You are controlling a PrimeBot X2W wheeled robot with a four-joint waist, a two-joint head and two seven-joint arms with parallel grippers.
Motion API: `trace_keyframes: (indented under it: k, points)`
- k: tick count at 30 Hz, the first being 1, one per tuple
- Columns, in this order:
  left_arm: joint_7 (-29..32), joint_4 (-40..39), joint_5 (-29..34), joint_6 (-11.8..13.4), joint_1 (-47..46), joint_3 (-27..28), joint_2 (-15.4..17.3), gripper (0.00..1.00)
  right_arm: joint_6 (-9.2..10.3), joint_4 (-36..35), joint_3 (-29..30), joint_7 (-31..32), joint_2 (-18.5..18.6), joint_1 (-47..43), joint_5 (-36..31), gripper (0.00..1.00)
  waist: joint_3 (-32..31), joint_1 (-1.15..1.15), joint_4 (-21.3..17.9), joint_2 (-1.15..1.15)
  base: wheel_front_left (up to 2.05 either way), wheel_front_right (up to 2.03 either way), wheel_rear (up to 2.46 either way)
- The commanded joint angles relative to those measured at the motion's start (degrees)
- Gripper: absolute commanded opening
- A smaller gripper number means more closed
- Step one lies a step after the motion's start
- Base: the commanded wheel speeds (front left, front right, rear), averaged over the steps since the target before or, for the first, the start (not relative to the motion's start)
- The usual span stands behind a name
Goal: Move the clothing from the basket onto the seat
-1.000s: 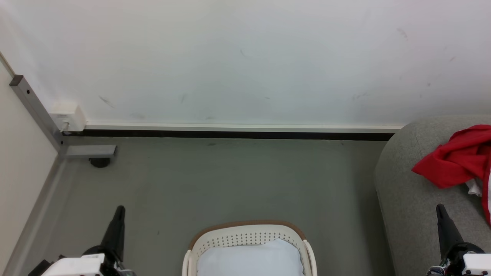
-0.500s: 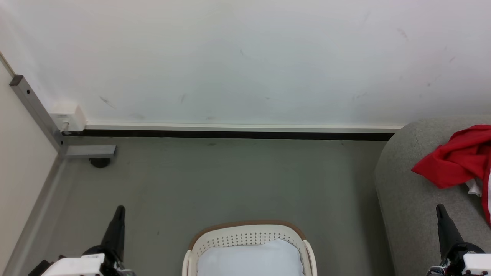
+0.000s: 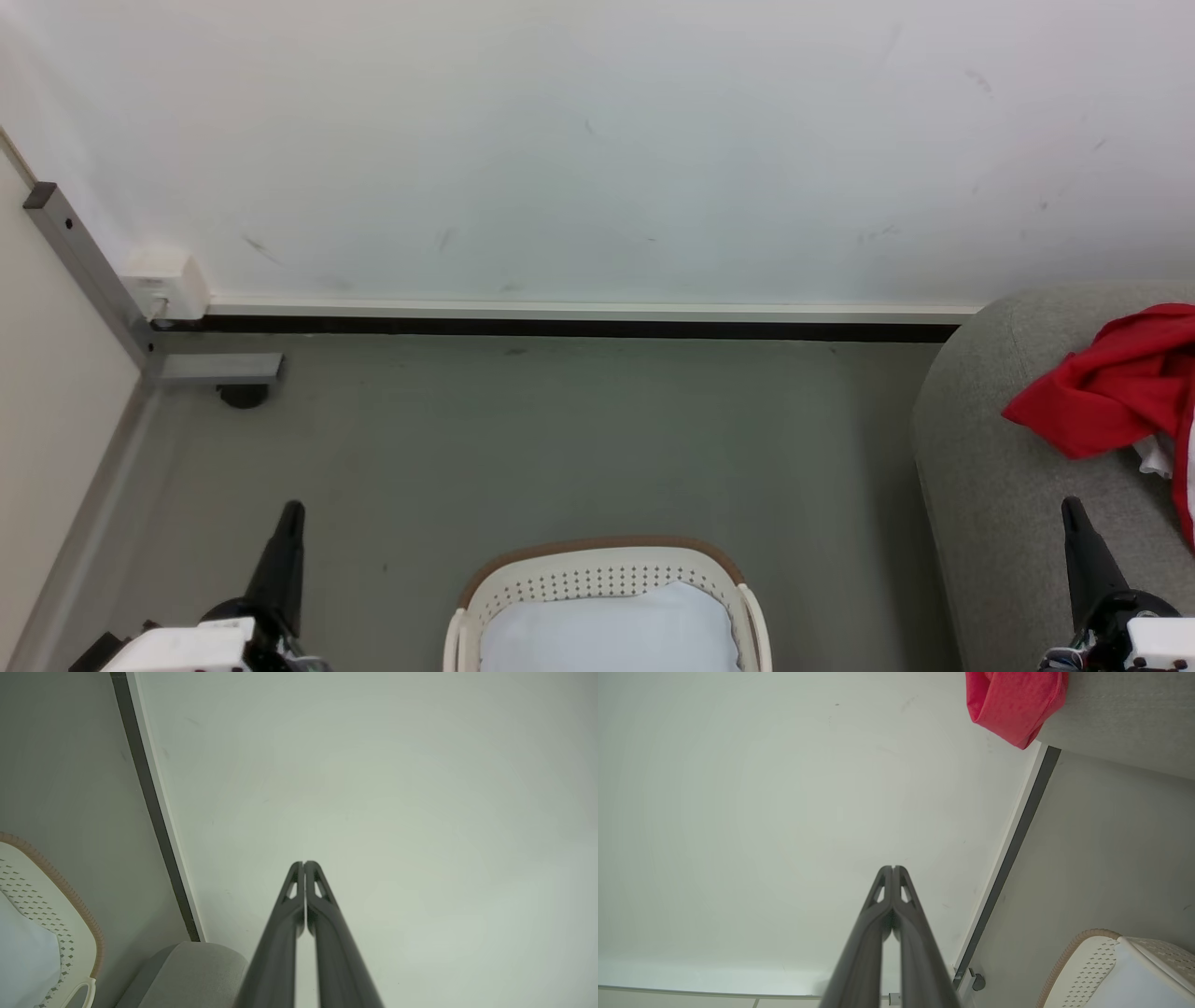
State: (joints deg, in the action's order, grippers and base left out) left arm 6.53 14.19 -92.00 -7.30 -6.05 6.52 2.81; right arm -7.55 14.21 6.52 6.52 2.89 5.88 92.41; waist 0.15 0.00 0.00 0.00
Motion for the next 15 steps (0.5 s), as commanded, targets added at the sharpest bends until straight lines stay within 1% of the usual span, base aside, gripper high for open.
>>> trace_keyframes:
  k: [1, 15]
  points:
    - [0.2, -0.2, -0.7, -0.3, -0.5, 0.1, 0.1, 0.00, 0.12, -0.3, 0.2, 0.3, 0.0, 0.8, -0.1, 0.00, 0.0, 0.00, 0.0, 0.00, 0.00, 0.00, 0.00]
    - [0.2, -0.2, -0.7, -0.3, -0.5, 0.1, 0.1, 0.00, 0.12, -0.3, 0.2, 0.3, 0.0, 0.8, -0.1, 0.00, 0.0, 0.00, 0.0, 0.00, 0.00, 0.00, 0.00]
